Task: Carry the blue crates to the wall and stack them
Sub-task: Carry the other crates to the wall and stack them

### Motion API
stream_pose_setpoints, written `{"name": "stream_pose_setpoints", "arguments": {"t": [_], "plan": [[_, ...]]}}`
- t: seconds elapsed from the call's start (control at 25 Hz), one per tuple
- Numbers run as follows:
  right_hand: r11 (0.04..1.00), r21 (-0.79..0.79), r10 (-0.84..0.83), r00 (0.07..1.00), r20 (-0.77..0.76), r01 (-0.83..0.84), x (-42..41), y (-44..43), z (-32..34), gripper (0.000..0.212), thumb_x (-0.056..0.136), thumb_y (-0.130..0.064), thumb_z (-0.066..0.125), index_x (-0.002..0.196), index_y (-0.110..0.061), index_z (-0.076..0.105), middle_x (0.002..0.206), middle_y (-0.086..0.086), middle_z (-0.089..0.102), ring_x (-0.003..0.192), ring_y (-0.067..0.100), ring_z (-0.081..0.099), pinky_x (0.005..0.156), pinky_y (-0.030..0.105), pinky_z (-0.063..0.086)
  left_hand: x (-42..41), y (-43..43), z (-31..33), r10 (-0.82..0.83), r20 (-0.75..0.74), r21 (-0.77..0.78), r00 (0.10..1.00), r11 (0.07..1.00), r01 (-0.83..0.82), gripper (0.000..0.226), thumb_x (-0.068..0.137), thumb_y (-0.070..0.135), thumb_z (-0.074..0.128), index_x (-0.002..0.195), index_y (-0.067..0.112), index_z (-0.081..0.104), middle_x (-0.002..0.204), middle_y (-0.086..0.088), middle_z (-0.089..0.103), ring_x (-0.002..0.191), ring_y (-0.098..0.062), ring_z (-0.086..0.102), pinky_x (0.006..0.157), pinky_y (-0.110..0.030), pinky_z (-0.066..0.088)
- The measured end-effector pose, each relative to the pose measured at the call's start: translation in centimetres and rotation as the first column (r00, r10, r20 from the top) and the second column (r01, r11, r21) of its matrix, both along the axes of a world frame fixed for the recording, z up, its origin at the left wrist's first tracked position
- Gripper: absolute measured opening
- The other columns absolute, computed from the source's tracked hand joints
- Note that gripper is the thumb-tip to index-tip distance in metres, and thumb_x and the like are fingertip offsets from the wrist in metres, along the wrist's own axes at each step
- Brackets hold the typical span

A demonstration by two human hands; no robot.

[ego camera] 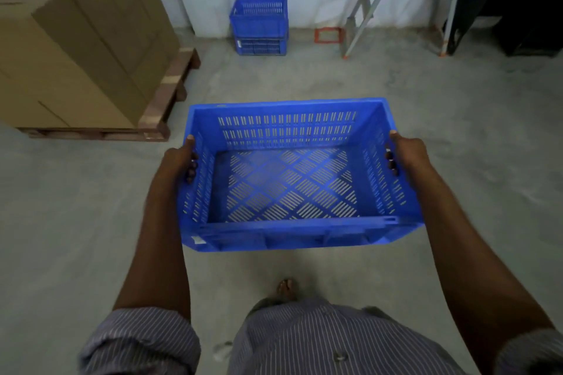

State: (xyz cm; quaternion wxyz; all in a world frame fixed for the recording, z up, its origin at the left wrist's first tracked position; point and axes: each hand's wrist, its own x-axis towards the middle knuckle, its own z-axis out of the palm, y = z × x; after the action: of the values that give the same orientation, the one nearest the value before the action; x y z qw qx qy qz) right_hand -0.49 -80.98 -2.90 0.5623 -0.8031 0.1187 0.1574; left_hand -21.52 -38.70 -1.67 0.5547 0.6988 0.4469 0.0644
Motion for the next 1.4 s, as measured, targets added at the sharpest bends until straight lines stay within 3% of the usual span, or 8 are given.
{"name": "stream_pose_setpoints", "arguments": {"t": [0.16,0.4,0.6,0.96,1.2,1.4], "plan": [[0.995,0.031,0.094,0.984,-0.151,-0.091,10.2,7.4,1.9,0.041,0.106,-0.040,0.043,0.078,-0.011,0.052,0.068,0.007,0.049,0.047,0.019,0.044,0.039,0.019,0.033,10.2,9.5,0.6,-0.086,-0.070,-0.069,0.994,0.994,0.081,0.054,0.103,0.057,0.038,0.075,0.012,0.046,0.061,-0.006,0.038,0.024,-0.008,0.035,0.031,-0.013,0.026],[0.983,0.011,0.182,0.960,-0.211,-0.184,25.8,17.3,1.6,0.049,0.109,-0.039,0.035,0.073,-0.008,0.048,0.067,0.010,0.045,0.031,0.014,0.043,0.033,0.014,0.031,25.8,20.4,-0.3,-0.182,-0.103,-0.127,0.978,0.978,0.168,0.055,0.104,0.056,0.038,0.077,0.009,0.047,0.063,-0.008,0.039,0.026,-0.010,0.038,0.033,-0.012,0.029],[0.975,-0.003,0.213,0.935,-0.282,-0.223,40.7,25.5,1.2,0.055,0.109,-0.045,0.029,0.069,-0.010,0.045,0.063,0.009,0.042,0.041,0.018,0.037,0.034,0.014,0.031,40.5,29.1,-0.2,-0.198,-0.101,-0.233,0.975,0.958,0.170,0.055,0.102,0.058,0.041,0.077,0.010,0.047,0.043,-0.001,0.046,0.028,-0.011,0.040,0.034,-0.014,0.035],[0.966,-0.038,0.241,0.941,-0.238,-0.257,65.5,45.1,2.4,0.051,0.109,-0.045,0.025,0.072,-0.013,0.039,0.066,0.007,0.035,0.051,0.019,0.027,0.035,0.011,0.025,63.7,45.5,0.7,-0.173,-0.164,-0.258,0.971,0.958,0.127,0.056,0.103,0.060,0.036,0.074,0.012,0.043,0.047,-0.003,0.042,0.030,-0.012,0.040,0.035,-0.016,0.035],[0.986,-0.058,0.149,0.978,-0.145,-0.158,79.2,58.0,0.9,0.050,0.107,-0.046,0.031,0.072,-0.012,0.043,0.064,0.007,0.039,0.049,0.018,0.033,0.034,0.012,0.026,79.7,59.4,-0.3,-0.161,-0.089,-0.142,0.983,0.979,0.148,0.053,0.106,0.052,0.038,0.073,0.010,0.043,0.039,-0.003,0.043,0.026,-0.012,0.040,0.030,-0.016,0.034],[0.985,-0.173,0.003,1.000,0.027,0.002,89.8,65.7,0.3,0.053,0.103,-0.049,0.039,0.076,-0.007,0.056,0.070,0.017,0.055,0.045,0.025,0.046,0.041,0.027,0.037,93.2,67.4,-0.3,-0.146,-0.042,0.070,0.988,0.986,0.149,0.062,0.100,0.063,0.039,0.067,0.010,0.045,0.044,-0.005,0.043,0.030,-0.018,0.041,0.039,-0.023,0.035]]}}
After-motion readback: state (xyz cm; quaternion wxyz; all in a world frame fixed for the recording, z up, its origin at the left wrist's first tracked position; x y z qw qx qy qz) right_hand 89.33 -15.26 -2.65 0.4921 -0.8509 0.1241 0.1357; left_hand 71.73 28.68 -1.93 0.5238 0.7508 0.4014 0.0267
